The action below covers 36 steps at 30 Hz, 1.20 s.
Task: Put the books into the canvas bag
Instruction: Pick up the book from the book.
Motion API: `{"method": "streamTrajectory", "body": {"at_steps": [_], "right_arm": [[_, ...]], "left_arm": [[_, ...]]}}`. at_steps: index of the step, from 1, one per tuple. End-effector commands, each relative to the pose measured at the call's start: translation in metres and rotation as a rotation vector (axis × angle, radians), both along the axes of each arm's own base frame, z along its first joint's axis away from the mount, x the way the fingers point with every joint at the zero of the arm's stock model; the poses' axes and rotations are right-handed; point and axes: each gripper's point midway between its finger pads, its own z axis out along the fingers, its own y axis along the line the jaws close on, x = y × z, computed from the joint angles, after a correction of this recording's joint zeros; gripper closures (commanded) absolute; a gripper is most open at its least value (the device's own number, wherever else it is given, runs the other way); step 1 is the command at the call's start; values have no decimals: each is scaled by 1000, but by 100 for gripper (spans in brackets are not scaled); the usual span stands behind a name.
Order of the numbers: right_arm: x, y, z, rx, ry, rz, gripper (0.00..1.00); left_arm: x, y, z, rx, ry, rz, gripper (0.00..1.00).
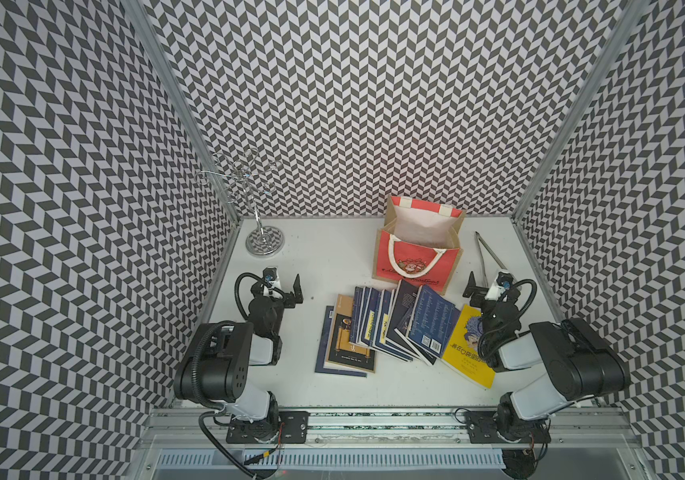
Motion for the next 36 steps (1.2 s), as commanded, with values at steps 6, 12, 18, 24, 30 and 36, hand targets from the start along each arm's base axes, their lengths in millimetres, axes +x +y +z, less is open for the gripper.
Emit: {"method": "streamTrajectory", "body": {"at_steps": [6,12,18,24,30,36], "right_arm": [[0,1,12,-11,-50,-2,1],[0,1,11,-10,-49,-1,1],[0,1,12,-11,-50,-1,1],[0,1,12,-11,-50,-2,1],[0,1,11,-10,-49,-3,1],[0,1,11,-11,-48,-1,1]], "left_arm": [[6,0,11,4,-39,-10,1],[6,0,11,3,-40,-10,1],[6,-1,11,5,-38,-12,1],[5,-1,12,6,-43,-14,1],[19,-7,20,26,23,-4,1],[38,-1,26,58,124,172,1]]}}
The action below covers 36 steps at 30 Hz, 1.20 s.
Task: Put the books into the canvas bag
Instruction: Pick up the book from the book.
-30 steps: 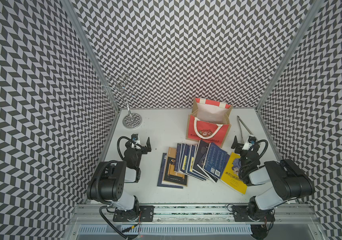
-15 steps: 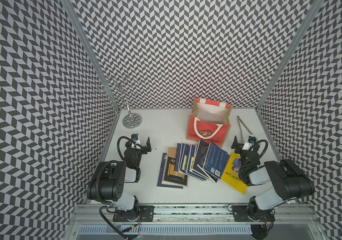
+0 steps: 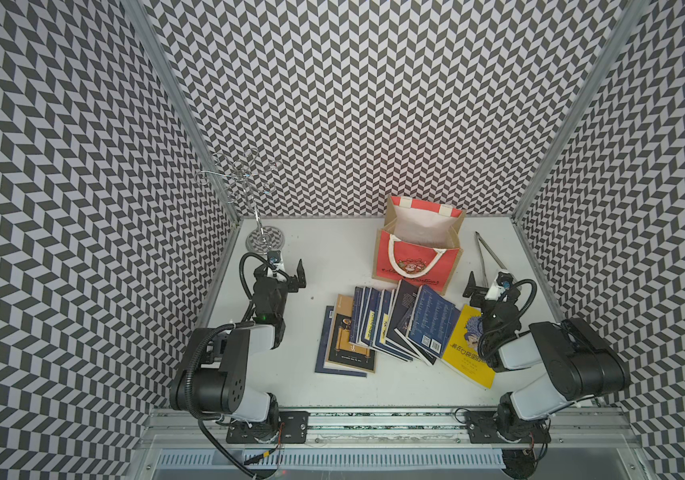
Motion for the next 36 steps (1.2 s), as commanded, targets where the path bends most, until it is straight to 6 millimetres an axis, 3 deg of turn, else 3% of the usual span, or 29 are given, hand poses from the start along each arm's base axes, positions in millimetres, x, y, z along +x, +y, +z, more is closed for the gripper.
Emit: {"method": "streamTrajectory", "body": {"at_steps": [1,5,8,11,13,17,23,33,36], "right_arm": [[0,1,12,-5,-51,-2,1],[1,0,11,-6,-49,-4,1],[1,1,11,-2,-48,-2,1],[2,1,10,0,-43,-3,1],[2,1,10,0,-43,-3,1],[3,0,10,2,-42,-1,1],[6,1,9,9,-33,18,1],[6,3,10,3,-34,38,1],[2,5,12,-8,-42,47,1]], "left_arm": [[3,11,-11,20,122,157,1],[11,15,-2,-63,194,299,1],[4,19,-3,-146,258,435,1],[-7,3,-1,-185,308,507,1],[-17,-20,-1,-174,353,499,1],[-35,-74,0,-169,433,374,1],[-82,-142,-11,-181,518,129,1],[-153,-186,-16,-222,536,-169,1],[-166,-195,-20,-214,549,-212,1]]}}
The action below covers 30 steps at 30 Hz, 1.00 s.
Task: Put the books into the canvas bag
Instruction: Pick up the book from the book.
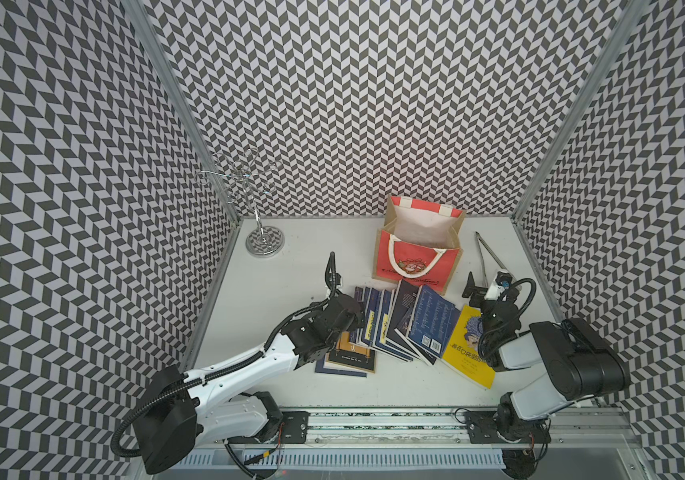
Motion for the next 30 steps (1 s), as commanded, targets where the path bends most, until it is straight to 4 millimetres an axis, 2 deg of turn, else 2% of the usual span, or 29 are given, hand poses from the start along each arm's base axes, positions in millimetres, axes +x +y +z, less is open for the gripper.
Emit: {"method": "streamTrajectory", "body": {"at_steps": [1,5,8,11,14,16,19,26,30], "right_arm": [[-4,-1,19,-9,-73,-8,1],[-13,-12,34,10,-94,-97,1],[4,-11,37,55,15,-123,1],[6,-20,17,150,197,-221,4],[-13,-32,3,145,337,-416,4],[-20,-27,-5,180,429,-419,5],[-30,-7,-14,258,523,-375,6],[-58,59,-51,297,765,-145,6],[-71,86,-62,305,832,-7,6]], "left_arm": [[-13,-10,-3,-36,13,-34,1],[-20,-15,-5,-48,9,-65,1],[-21,-20,0,-80,-6,-88,1],[-19,-22,6,-91,-18,-94,1],[-19,-25,8,-95,-15,-100,1],[-18,-27,8,-105,-12,-107,1],[-16,-30,9,-126,-11,-122,1],[-18,-44,38,-236,-87,-229,1],[-21,-53,50,-278,-124,-283,1]]}}
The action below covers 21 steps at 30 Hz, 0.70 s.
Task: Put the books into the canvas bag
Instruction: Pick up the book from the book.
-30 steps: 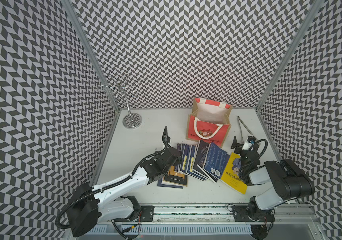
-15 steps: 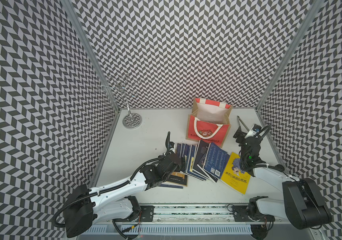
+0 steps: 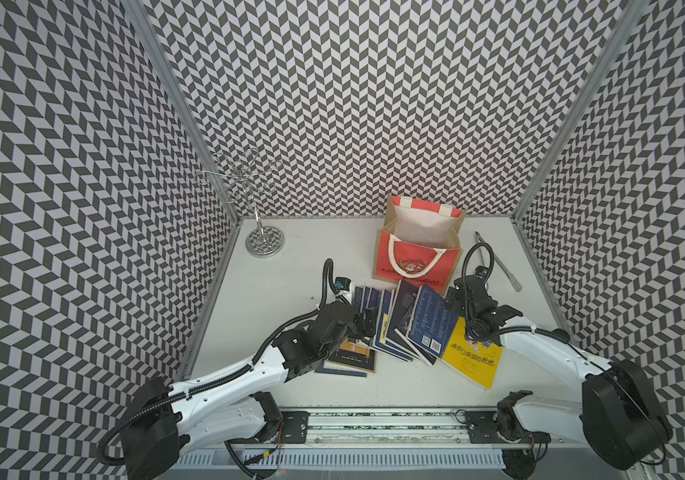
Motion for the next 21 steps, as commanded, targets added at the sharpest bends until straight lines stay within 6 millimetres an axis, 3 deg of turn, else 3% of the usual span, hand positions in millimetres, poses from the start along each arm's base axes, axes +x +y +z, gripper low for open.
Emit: {"method": "streamTrajectory", "body": {"at_steps": [1,6,12,16,21], "right_arm": [[-20,23,-12,109,66,93,6],[-27,49,-3,220,16,235,5],[-32,60,25,338,-129,307,2],[-31,53,31,415,-209,327,1],[-27,46,18,459,-199,349,0]], "left_arm": [[-2,-14,18,-64,-61,-73,1],[-12,-44,30,-118,-99,-245,1],[-24,-79,40,-168,-117,-427,1],[-15,-86,44,-168,-142,-419,1],[-2,-93,43,-129,-138,-388,1]]}}
